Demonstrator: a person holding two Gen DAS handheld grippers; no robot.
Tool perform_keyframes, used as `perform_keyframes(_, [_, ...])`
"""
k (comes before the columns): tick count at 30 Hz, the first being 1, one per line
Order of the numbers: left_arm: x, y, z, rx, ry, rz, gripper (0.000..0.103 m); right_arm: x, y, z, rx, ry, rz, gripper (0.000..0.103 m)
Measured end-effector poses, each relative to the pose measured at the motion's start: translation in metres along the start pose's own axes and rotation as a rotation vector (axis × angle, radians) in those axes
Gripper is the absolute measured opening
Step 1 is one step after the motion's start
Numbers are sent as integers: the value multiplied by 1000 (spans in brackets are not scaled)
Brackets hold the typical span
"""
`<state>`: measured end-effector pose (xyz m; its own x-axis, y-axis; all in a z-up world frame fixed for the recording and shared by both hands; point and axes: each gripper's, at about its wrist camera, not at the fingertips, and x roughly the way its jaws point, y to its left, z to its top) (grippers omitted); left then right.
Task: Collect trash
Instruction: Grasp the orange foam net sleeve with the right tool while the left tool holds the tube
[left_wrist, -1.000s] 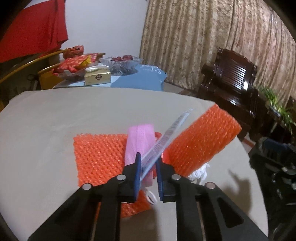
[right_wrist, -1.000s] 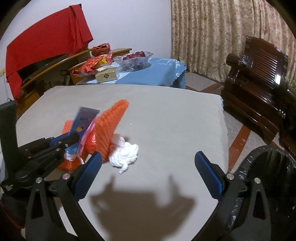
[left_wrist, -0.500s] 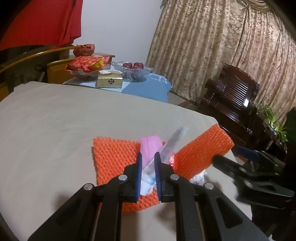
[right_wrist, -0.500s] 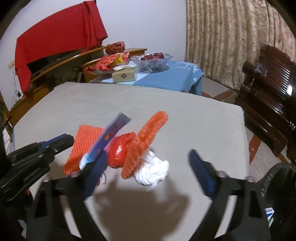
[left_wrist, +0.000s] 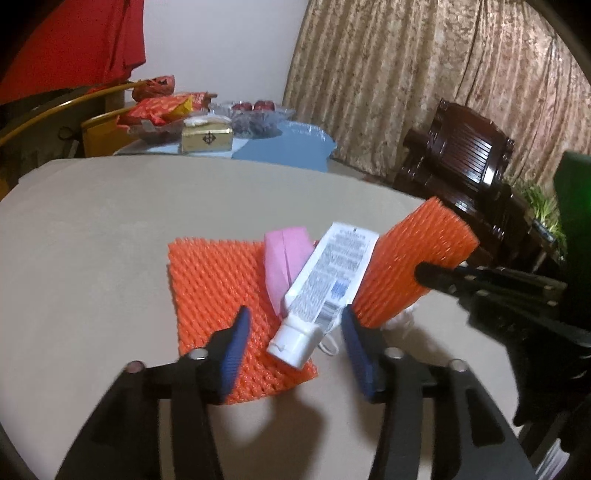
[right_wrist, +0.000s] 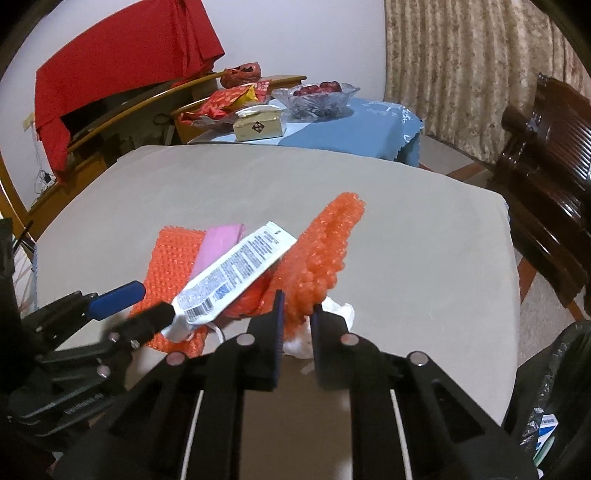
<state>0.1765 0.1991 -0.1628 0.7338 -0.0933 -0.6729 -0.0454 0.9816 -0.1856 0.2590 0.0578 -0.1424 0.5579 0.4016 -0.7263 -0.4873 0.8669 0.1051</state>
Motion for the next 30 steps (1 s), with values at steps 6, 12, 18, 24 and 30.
perform_keyframes(6, [27, -2, -5, 18, 76, 15, 63, 3, -5, -1, 9, 5, 4, 13])
perform_keyframes(12, [30, -3, -12, 7, 103, -12, 33, 4, -8, -1, 19, 10, 23, 13])
perform_keyframes(18, [3, 0, -5, -28, 37, -26, 31, -6, -7, 4, 25, -5, 54, 12])
perform_keyframes(24, [-19, -4, 6, -38, -12, -35, 29, -26, 0, 9, 10, -35, 82, 11])
perform_keyframes(30, [-41, -8, 12, -55, -59, -49, 29, -52, 0, 10, 10, -68, 110, 11])
